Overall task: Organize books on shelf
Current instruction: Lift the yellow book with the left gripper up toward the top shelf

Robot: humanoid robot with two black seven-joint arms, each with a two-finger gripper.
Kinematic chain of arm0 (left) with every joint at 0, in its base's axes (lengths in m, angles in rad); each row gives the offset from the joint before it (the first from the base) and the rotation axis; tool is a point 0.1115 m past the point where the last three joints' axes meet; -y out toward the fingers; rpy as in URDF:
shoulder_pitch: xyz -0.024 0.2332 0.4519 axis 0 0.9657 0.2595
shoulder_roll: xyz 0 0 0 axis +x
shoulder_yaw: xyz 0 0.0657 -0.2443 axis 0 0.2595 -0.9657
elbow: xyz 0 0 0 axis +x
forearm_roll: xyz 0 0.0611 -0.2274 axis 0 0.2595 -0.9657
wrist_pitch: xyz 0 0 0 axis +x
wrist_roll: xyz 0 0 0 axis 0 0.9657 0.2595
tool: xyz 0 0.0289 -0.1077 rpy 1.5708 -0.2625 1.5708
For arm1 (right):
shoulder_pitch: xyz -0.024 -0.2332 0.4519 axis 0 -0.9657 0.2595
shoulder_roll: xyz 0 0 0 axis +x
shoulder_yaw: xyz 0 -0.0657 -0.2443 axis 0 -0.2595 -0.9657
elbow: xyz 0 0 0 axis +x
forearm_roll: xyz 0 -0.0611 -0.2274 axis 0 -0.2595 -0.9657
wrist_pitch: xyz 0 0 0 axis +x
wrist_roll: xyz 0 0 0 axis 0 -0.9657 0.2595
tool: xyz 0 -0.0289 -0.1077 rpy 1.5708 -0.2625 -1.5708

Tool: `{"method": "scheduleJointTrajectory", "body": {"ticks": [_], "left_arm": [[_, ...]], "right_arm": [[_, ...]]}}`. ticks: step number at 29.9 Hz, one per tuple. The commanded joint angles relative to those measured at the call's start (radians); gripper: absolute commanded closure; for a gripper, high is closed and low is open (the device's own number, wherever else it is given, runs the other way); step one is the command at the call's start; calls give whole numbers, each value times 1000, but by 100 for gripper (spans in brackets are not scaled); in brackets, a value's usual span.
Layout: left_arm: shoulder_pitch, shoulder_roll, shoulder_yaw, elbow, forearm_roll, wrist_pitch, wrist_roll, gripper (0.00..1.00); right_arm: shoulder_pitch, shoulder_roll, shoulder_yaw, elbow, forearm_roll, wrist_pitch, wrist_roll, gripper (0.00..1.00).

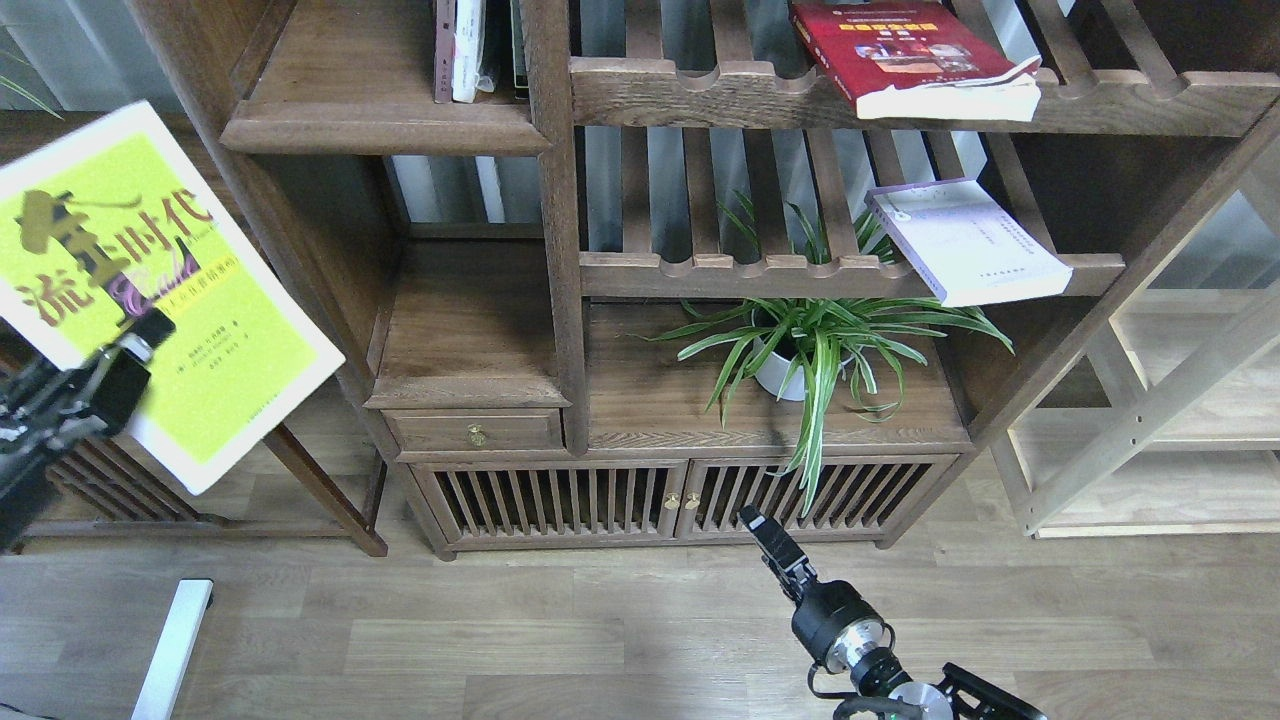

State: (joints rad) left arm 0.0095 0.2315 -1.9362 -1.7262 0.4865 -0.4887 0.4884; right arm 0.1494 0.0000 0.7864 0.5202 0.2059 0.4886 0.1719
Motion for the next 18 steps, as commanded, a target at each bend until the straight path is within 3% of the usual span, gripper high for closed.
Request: {"method": "scheduleJointTrajectory", "body": {"ticks": [1, 9, 18], "left_arm": [[-78, 15, -24, 7, 1, 0, 0, 98], [-195, 124, -18, 54, 1, 0, 0, 98], [-339, 163, 36, 79, 7, 30, 0, 98]], "right_arm": [[1, 0, -1, 1, 1, 0, 0, 1], [2, 0, 1, 3, 1, 0, 0, 1], [2, 0, -1, 4, 1, 0, 0, 1]]}}
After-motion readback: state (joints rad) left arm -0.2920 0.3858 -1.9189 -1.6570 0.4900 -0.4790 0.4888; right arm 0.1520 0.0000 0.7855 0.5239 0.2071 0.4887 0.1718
